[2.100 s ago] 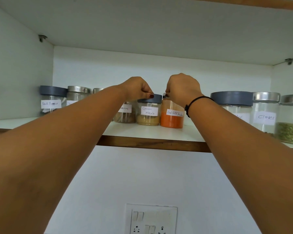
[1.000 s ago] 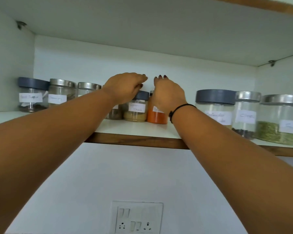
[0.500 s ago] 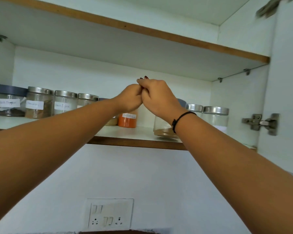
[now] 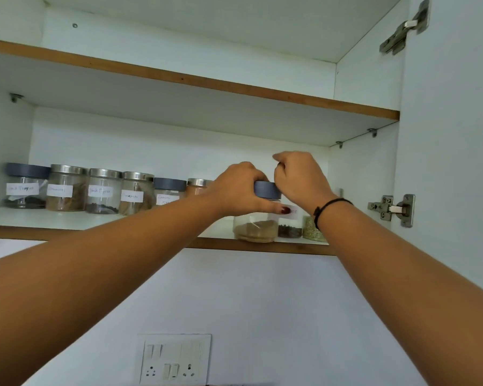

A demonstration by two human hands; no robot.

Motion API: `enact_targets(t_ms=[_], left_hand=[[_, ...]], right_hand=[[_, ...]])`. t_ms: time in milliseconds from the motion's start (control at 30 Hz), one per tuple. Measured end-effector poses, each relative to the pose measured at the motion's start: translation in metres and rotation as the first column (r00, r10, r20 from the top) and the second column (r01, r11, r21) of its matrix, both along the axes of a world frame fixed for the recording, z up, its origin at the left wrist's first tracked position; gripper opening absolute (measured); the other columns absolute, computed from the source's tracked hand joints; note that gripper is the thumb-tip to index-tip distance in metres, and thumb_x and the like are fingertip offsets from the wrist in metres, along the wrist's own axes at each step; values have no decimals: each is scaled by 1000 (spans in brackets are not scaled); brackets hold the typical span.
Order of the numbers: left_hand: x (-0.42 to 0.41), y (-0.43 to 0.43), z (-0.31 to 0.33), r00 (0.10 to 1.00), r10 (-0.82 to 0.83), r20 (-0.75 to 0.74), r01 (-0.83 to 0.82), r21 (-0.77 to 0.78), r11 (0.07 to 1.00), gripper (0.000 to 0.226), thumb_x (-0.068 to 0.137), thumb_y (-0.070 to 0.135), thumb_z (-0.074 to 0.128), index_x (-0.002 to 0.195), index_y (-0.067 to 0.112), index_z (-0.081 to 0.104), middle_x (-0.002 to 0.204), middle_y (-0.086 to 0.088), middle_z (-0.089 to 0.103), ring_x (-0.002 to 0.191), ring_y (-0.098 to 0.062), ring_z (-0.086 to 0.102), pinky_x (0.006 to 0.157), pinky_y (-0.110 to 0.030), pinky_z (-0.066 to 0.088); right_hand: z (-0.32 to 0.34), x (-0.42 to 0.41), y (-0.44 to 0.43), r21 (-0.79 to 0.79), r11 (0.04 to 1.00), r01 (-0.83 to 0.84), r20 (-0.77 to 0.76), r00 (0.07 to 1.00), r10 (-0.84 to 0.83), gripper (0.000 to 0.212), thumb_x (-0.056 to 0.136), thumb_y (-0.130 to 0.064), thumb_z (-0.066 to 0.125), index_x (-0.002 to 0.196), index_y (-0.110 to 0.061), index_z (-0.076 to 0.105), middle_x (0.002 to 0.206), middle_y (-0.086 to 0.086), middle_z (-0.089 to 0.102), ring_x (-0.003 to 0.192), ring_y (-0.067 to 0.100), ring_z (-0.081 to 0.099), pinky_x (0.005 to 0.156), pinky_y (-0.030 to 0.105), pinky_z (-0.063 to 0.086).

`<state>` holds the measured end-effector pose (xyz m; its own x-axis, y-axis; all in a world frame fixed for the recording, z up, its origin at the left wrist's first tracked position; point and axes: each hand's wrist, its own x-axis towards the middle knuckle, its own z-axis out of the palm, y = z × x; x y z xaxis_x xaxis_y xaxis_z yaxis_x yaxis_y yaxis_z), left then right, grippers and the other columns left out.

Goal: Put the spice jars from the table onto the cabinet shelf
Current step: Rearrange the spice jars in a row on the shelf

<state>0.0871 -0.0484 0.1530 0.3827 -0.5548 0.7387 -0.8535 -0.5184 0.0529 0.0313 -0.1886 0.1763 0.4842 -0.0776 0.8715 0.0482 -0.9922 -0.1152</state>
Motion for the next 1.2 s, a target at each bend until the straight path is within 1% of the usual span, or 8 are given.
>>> enact_targets(t_ms=[67,200,333,433,500,600,700,1200], left_hand=[[3,3,6,997,76,35,-77,48,996,58,72,66,74,113,25,69,102,0,61,98,-16,52,84,-34,51],[11,22,21,991,98,-91,-80,186,979,53,79,37,81,127,20,64,114,0,62,101,-17,55,78,-25,44],[19,37,26,979,96,-182,-54,222,974,53,84,17,78,133,17,60,125,-2,64,110,-20,58,93,-32,51],[19,33,23,969,50,-241,-19,130,991,39,89,28,73,125,18,63,119,-1,65,109,-21,61,89,-29,52],[18,24,18,973,38,-226,-36,12,999,39,88,44,69,115,15,67,108,-1,67,101,-20,62,84,-30,54],[21,14,9,987,101,-123,-104,-18,994,41,85,43,74,114,15,67,106,-3,67,95,-18,61,80,-28,53],[28,17,9,984,98,-146,-97,15,995,38,86,32,75,119,15,66,111,-4,67,96,-17,59,78,-24,47],[70,15,10,984,36,-177,-33,19,999,37,88,22,74,124,13,66,117,-6,67,102,-21,61,84,-26,49]], right_hand=[[-6,-1,-8,27,999,27,-18,999,-26,41,93,-10,44,130,-8,62,131,13,63,116,29,60,97,38,51],[-11,-1,-26,41,998,57,-72,996,-54,33,89,-3,44,114,4,65,116,21,67,105,35,63,91,46,54],[-15,-1,-32,-6,999,49,-148,988,-50,33,91,-6,45,116,-3,67,120,15,66,109,31,62,94,40,53],[-14,4,-36,-39,998,42,-195,980,-49,26,90,-6,46,81,-9,69,88,9,68,84,29,63,67,30,51],[-13,5,-38,-53,998,33,-207,977,-43,34,91,-5,45,60,-16,56,69,4,57,69,25,56,57,27,42],[-8,3,-42,-88,996,-6,-210,978,-13,25,95,-7,50,96,-8,75,103,9,71,92,27,65,83,36,55],[-5,2,-44,-117,993,-15,-197,980,-8,27,97,-8,53,117,-10,71,120,8,67,106,25,64,94,33,52],[-6,41,-40,41,996,-76,-39,996,77,10,88,-8,68,86,-5,78,91,5,76,83,22,70,80,39,59]])
